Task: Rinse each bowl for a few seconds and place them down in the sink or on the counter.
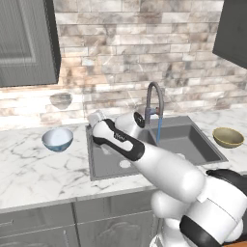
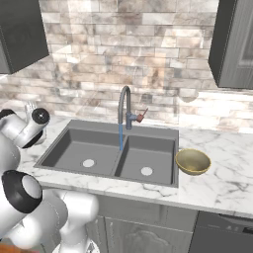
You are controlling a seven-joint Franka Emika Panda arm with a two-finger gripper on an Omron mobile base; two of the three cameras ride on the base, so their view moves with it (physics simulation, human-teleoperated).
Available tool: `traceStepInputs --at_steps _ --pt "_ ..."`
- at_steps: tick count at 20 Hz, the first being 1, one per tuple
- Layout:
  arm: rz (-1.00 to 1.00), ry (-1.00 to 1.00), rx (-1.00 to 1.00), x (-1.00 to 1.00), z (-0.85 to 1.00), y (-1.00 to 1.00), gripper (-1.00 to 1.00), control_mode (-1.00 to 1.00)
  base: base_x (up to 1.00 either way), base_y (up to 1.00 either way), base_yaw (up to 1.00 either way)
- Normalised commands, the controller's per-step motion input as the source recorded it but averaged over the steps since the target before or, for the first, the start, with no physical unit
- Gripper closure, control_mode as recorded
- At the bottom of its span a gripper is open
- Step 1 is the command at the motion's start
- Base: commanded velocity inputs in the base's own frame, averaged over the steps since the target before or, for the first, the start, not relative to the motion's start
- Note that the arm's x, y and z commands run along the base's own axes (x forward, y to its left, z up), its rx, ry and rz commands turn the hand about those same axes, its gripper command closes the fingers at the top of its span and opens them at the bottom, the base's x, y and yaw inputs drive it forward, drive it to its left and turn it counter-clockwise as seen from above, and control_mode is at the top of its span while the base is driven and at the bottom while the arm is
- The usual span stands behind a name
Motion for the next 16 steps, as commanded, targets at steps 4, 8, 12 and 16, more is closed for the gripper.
traceStepInputs --at_steps 4,8,12,16 --pt "0.00 -0.02 0.00 0.21 -0.11 0.16 -1.00 -1.00 0.00 0.00 0.00" --pt "0.00 -0.01 0.00 0.19 -0.09 0.17 -1.00 -1.00 0.00 0.00 0.00" --pt "0.00 0.00 0.00 0.19 -0.11 0.16 -1.00 -1.00 0.00 0.00 0.00" --pt "0.01 0.00 0.01 0.22 -0.15 0.08 -1.00 -1.00 0.00 0.00 0.00"
